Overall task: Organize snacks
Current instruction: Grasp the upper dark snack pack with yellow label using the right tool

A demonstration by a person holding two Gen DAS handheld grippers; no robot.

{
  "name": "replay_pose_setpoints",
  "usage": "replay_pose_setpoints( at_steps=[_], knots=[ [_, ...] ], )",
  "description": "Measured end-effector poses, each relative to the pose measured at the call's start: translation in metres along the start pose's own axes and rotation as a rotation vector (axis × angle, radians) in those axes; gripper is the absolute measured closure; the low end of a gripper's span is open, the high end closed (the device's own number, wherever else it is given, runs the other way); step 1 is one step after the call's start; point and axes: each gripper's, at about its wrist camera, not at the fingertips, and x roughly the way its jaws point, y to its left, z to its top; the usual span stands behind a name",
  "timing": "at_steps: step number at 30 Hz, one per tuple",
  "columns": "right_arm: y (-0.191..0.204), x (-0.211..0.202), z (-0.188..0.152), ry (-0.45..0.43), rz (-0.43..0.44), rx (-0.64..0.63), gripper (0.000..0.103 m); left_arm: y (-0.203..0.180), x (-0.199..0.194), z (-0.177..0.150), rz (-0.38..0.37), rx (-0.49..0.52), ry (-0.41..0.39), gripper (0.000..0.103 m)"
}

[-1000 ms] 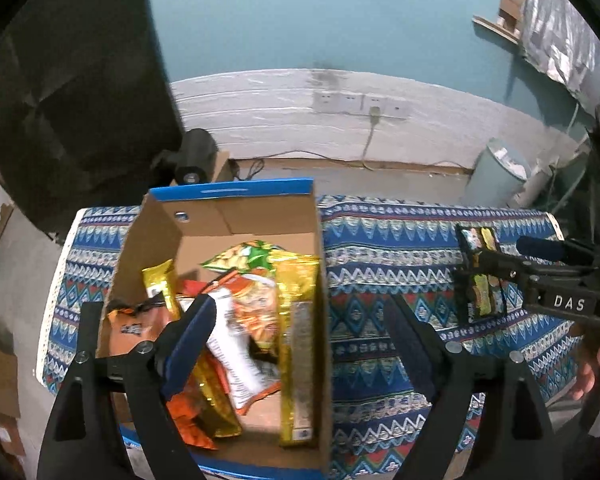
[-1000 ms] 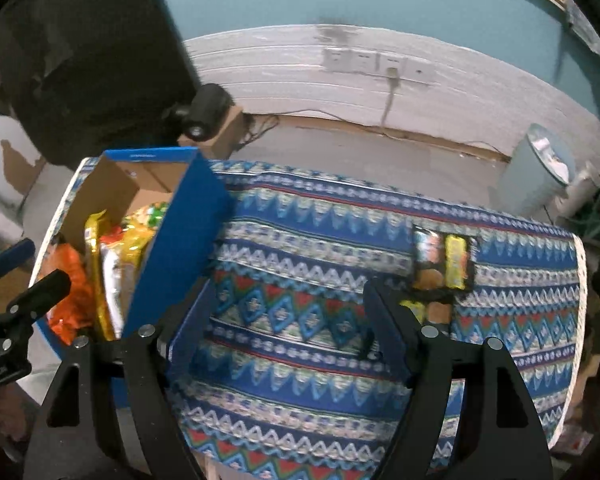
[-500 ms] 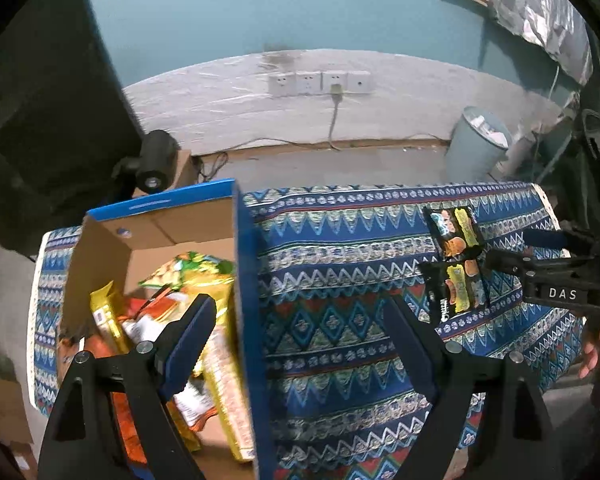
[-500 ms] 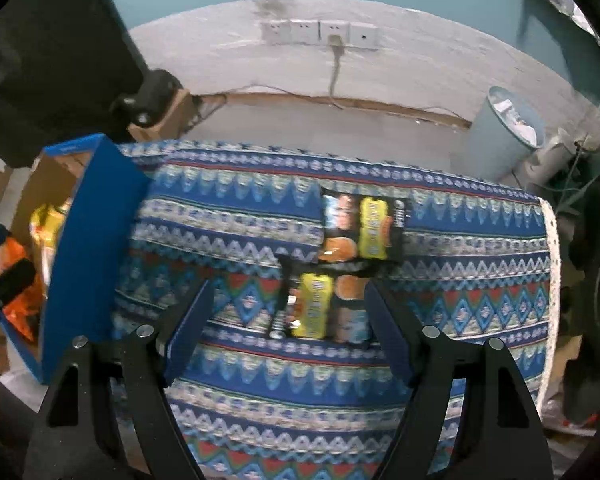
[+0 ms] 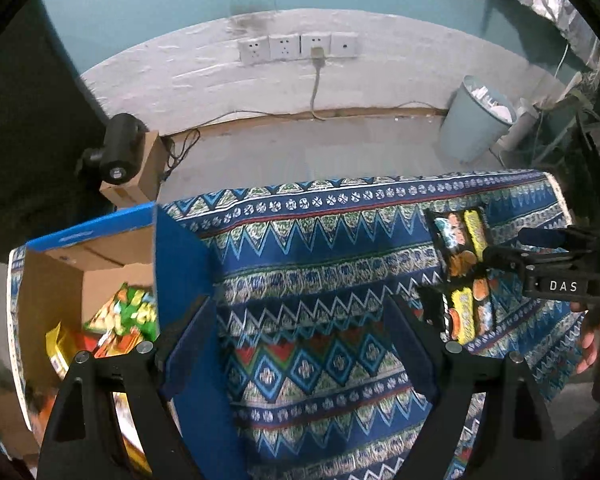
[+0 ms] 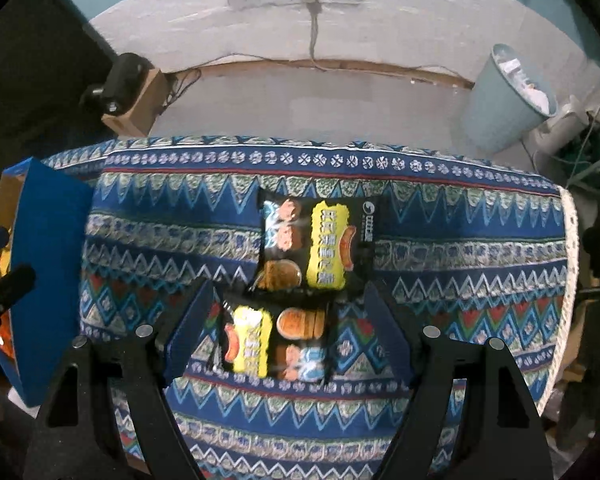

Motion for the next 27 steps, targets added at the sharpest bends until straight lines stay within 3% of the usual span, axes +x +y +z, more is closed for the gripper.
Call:
replay_pose_setpoints(
  at_steps=[5,12,18,27],
  knots=[
    [-0.002,0.025,0.013,0.034,-0.010,-0.016,0.026,-0.005,0.032,0.011,0.003,-0.003,0.038,0.016],
    [0.002,0.053,0.019,0.067,-0.028,-0.012,0.023,-0.015,0.062,0.015,-0.054,-0.030,0.090,0.016],
    [-0.006,0.073,0.021,0.088,-0.088,0.006,0.022,-0.021,0.081,0.015,-0.060,-0.030,0.115,0.016],
    [-0.017,0.091,0.028,0.105,-0.066,0.033,0.016,-0.031,0.094,0.010,-0.078,-0.016,0.150,0.016]
  ],
)
